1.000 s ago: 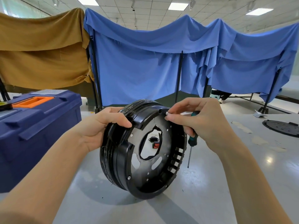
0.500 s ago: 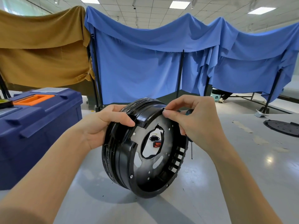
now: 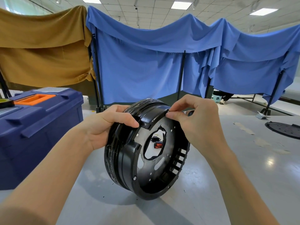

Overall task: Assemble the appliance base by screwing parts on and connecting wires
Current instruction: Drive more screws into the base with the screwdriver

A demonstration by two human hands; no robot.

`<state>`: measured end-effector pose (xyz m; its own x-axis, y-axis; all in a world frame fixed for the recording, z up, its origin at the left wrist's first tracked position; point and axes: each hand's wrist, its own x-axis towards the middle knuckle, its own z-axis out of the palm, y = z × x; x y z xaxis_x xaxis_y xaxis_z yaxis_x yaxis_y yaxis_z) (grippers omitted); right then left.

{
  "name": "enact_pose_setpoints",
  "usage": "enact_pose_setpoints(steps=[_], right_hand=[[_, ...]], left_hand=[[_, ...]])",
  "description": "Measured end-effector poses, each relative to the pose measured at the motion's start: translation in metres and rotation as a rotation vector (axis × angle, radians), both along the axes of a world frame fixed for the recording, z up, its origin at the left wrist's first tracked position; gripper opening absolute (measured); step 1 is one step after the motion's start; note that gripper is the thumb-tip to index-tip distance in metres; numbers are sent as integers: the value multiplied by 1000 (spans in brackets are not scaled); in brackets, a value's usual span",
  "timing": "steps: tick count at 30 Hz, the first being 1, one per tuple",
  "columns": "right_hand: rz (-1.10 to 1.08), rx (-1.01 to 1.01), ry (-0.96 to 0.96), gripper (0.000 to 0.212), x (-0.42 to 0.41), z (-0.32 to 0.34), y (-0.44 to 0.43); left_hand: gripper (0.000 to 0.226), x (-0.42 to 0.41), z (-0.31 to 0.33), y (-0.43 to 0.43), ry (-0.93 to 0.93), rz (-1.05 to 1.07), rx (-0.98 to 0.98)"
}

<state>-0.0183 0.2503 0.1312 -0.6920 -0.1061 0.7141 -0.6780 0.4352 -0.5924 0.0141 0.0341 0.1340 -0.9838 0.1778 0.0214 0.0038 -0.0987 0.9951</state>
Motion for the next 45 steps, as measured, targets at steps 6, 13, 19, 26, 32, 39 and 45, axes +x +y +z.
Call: enact_pose_setpoints(steps=[6,13,19,26,32,39,45], right_hand=[[-39,3,-1,24,2,5,5],[-19,-21,-40,25,1,7,12],[19,13,-94,28,-3,10,17],[363,-200,-342,39,-15,4,25],[401,-73,-345,62,-18,3,31],[413,158,-281,75,-14,4,29],[281,307,-114,72,-10,-8,13]], left_hand=[[68,3,2,2,30,-83,-63],[70,1,3,5,21,-86,-40],[71,2,6,8,18,-104,-80],[71,2,5,7,30,-119,-128],[62,2,12,9,63,-166,-227],[61,14,25,9,105,-123,-444],[39,21,34,4,106,-119,-593]])
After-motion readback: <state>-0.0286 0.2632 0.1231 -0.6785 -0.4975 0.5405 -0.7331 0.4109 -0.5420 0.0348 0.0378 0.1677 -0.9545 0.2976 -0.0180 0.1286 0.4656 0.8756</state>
